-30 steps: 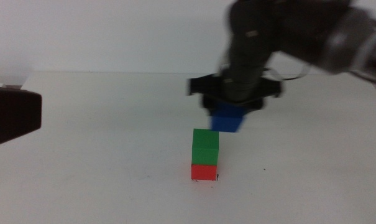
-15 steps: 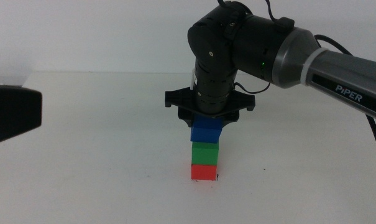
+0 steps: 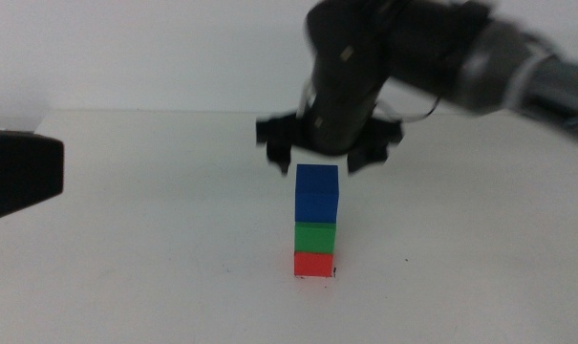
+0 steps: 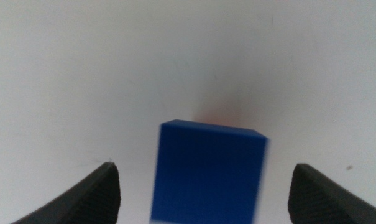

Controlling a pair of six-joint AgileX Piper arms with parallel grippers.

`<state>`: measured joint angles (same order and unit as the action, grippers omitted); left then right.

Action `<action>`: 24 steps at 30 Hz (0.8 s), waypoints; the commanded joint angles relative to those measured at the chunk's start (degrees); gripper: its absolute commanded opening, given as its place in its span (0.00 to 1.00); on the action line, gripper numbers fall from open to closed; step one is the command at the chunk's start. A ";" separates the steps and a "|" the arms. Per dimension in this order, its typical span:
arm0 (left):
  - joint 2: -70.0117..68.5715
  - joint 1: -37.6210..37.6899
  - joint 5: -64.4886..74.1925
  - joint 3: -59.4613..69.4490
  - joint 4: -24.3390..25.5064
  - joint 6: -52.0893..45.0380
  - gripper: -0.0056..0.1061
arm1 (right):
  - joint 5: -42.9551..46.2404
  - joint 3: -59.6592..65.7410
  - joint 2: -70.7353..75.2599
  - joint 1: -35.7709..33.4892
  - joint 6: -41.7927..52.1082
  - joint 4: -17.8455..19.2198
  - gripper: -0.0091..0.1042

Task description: Stack red cubes first, then green, then blue cubes in a specific spot.

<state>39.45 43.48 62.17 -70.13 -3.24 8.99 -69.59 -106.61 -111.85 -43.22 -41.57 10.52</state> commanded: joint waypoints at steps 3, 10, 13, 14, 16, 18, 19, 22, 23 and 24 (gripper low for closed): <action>-0.09 -0.05 -0.70 0.15 0.28 -0.21 0.89 | -0.37 0.64 11.99 0.87 4.58 3.29 0.86; -0.09 -0.05 -0.80 0.15 0.28 -0.21 0.89 | 0.43 26.36 39.58 0.98 3.54 12.22 0.86; -0.09 -0.05 -0.90 0.15 0.28 -0.09 0.89 | 9.63 38.63 50.53 0.98 1.96 12.25 0.86; -0.09 -0.05 -0.92 0.15 0.28 -0.09 0.89 | 11.98 42.14 54.14 0.98 1.48 12.25 0.86; -0.09 -0.05 -0.92 0.15 0.28 -0.09 0.89 | 14.35 47.19 59.71 0.98 -0.49 13.37 0.86; -0.09 -0.05 -0.92 0.15 0.28 -0.09 0.89 | 13.81 50.60 64.11 0.98 -3.37 15.79 0.86; -0.09 -0.05 -0.92 0.15 0.28 -0.09 0.89 | 13.70 51.76 65.62 0.98 -3.86 16.25 0.86; -0.09 -0.05 -1.39 0.15 0.28 -0.09 0.89 | 14.52 54.86 70.75 1.36 -5.82 17.83 0.86; -0.09 -0.05 -1.44 0.19 0.17 -0.09 0.89 | 15.51 55.95 72.15 1.71 -5.35 17.27 0.86; 0.02 -0.05 -1.47 0.19 0.07 -0.09 0.89 | 17.02 57.08 73.40 2.65 -3.15 15.99 0.86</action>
<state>39.45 43.48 61.66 -70.13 -3.24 8.99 -54.65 -51.12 -40.50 -41.53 -45.73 25.96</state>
